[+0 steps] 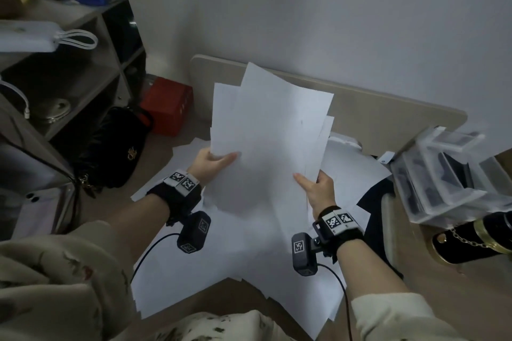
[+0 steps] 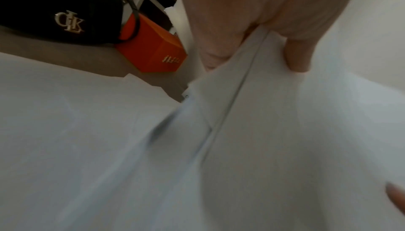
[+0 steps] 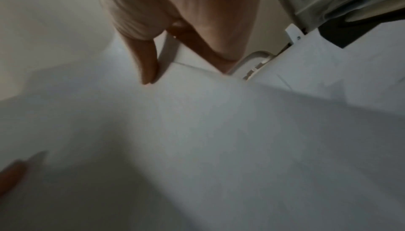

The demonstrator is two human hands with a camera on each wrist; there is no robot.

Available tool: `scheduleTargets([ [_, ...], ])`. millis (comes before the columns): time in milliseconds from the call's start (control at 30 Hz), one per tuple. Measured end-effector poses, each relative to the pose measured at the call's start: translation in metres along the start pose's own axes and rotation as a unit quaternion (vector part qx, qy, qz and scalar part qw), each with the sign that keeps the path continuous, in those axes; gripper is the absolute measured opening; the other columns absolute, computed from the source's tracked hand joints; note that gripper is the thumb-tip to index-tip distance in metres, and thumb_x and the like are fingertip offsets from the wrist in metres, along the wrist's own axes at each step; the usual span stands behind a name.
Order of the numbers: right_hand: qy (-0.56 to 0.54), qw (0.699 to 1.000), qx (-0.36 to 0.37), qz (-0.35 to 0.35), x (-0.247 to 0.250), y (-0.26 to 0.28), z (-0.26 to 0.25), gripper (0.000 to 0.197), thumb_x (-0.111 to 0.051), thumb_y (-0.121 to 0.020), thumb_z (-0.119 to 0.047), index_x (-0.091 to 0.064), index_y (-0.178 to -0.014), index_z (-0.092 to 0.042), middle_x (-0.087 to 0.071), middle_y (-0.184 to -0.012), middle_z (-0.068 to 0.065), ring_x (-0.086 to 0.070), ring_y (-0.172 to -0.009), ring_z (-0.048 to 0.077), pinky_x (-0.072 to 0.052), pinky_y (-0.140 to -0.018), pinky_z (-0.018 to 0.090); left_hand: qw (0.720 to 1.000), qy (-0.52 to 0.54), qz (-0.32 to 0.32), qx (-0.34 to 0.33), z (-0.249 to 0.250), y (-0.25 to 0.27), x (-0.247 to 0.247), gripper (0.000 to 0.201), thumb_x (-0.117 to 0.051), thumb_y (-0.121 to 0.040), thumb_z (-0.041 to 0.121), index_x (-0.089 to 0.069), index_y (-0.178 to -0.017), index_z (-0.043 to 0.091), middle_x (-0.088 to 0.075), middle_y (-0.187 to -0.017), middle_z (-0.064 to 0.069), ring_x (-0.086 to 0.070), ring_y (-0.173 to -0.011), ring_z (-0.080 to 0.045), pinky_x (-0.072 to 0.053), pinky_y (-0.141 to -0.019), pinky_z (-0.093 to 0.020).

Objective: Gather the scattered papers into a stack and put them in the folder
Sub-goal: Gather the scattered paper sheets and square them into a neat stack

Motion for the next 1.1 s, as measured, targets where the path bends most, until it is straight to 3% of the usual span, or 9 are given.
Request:
scheduleTargets([
  [67,-0.011,1.000,0.013,0.005,-0.003,0.004,-0.008,0.017,-0.070,-0.081,0.000,-0.068,-0.077,-0.016,-0.070,-0.079,-0.004,-0.066,-0.068,0.005,-0.052,-0.071,0.021,0.999,-0.011,0.015,-0.031,0.007,0.001,-0.004,0.023,-0.067,-0.087,0.015,-0.069,-0.105,0.000,-0.073,-0.077,0.009,-0.070,-0.078,-0.012,-0.056,-0.082,-0.034],
  [200,-0.056,0.998,0.024,0.030,-0.006,0.010,-0.019,0.018,-0.069,-0.081,0.001,-0.066,-0.081,-0.017,-0.070,-0.078,-0.004,-0.066,-0.065,0.005,-0.053,-0.063,0.017,0.997,0.003,0.042,-0.069,0.019,0.004,-0.005,0.018,-0.064,-0.089,0.010,-0.067,-0.106,0.003,-0.071,-0.085,0.004,-0.068,-0.079,-0.014,-0.055,-0.079,-0.031],
  [300,-0.064,0.996,0.044,0.043,-0.006,0.015,-0.024,0.019,-0.068,-0.083,0.000,-0.066,-0.081,-0.019,-0.069,-0.080,-0.006,-0.066,-0.067,0.003,-0.053,-0.065,0.015,0.995,0.015,0.050,-0.082,0.022,0.007,-0.007,0.017,-0.063,-0.089,0.007,-0.066,-0.105,0.002,-0.071,-0.079,0.011,-0.068,-0.070,0.001,-0.054,-0.069,-0.015],
  [367,-0.062,0.995,0.054,0.049,-0.005,0.017,-0.024,0.020,-0.067,-0.084,0.000,-0.065,-0.081,-0.020,-0.069,-0.081,-0.006,-0.065,-0.068,0.000,-0.051,-0.065,0.013,0.995,0.024,0.052,-0.077,0.019,0.008,-0.007,0.014,-0.063,-0.089,0.005,-0.065,-0.103,0.004,-0.071,-0.072,0.014,-0.067,-0.068,0.005,-0.053,-0.067,-0.012],
  [567,-0.072,0.991,0.074,0.080,0.003,0.024,-0.029,0.022,-0.067,-0.084,0.000,-0.065,-0.081,-0.022,-0.068,-0.081,-0.007,-0.064,-0.066,-0.006,-0.049,-0.064,0.010,0.995,0.038,0.045,-0.076,0.018,0.008,-0.006,0.009,-0.067,-0.087,0.012,-0.066,-0.087,0.021,-0.070,-0.083,0.011,-0.068,-0.074,0.000,-0.053,-0.074,-0.021],
  [700,-0.058,0.995,0.058,0.063,0.006,0.027,-0.021,0.018,-0.069,-0.081,0.000,-0.066,-0.081,-0.017,-0.069,-0.079,-0.006,-0.066,-0.070,0.005,-0.052,-0.070,0.018,0.996,0.026,0.028,-0.078,0.020,0.009,-0.007,0.010,-0.069,-0.084,0.012,-0.067,-0.092,0.018,-0.070,-0.091,0.002,-0.069,-0.079,-0.006,-0.054,-0.075,-0.025],
  [800,-0.042,0.998,0.038,0.041,0.004,0.028,-0.016,0.009,-0.071,-0.081,-0.003,-0.068,-0.090,-0.004,-0.070,-0.081,0.000,-0.067,-0.073,0.012,-0.051,-0.070,0.023,0.993,0.061,0.046,-0.086,0.024,0.010,-0.004,0.018,-0.072,-0.081,0.010,-0.066,-0.097,0.015,-0.071,-0.093,-0.002,-0.070,-0.078,-0.009,-0.055,-0.068,-0.024],
  [967,-0.081,0.996,0.034,0.016,-0.004,0.026,-0.029,0.015,-0.070,-0.080,0.000,-0.070,-0.085,-0.014,-0.073,-0.078,-0.004,-0.069,-0.075,0.012,-0.054,-0.069,0.022,0.992,0.083,0.047,-0.088,0.034,0.012,-0.005,0.033,-0.077,-0.077,0.012,-0.064,-0.107,0.013,-0.071,-0.100,-0.005,-0.070,-0.087,-0.016,-0.056,-0.069,-0.025],
  [1100,-0.105,0.994,0.015,0.005,-0.010,0.027,-0.023,0.020,-0.070,-0.080,0.002,-0.068,-0.098,-0.007,-0.073,-0.083,-0.003,-0.070,-0.077,0.010,-0.054,-0.068,0.019,0.994,0.085,0.005,-0.064,0.027,0.014,-0.006,0.033,-0.077,-0.077,0.012,-0.064,-0.106,0.022,-0.071,-0.104,-0.005,-0.070,-0.093,-0.018,-0.057,-0.075,-0.029],
])
Point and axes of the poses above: each hand's wrist, its own y-axis away from the middle knuckle, its own x-axis out of the back of the hand, z = x × y, the point moved 7 cm from there along -y, towards the middle knuckle
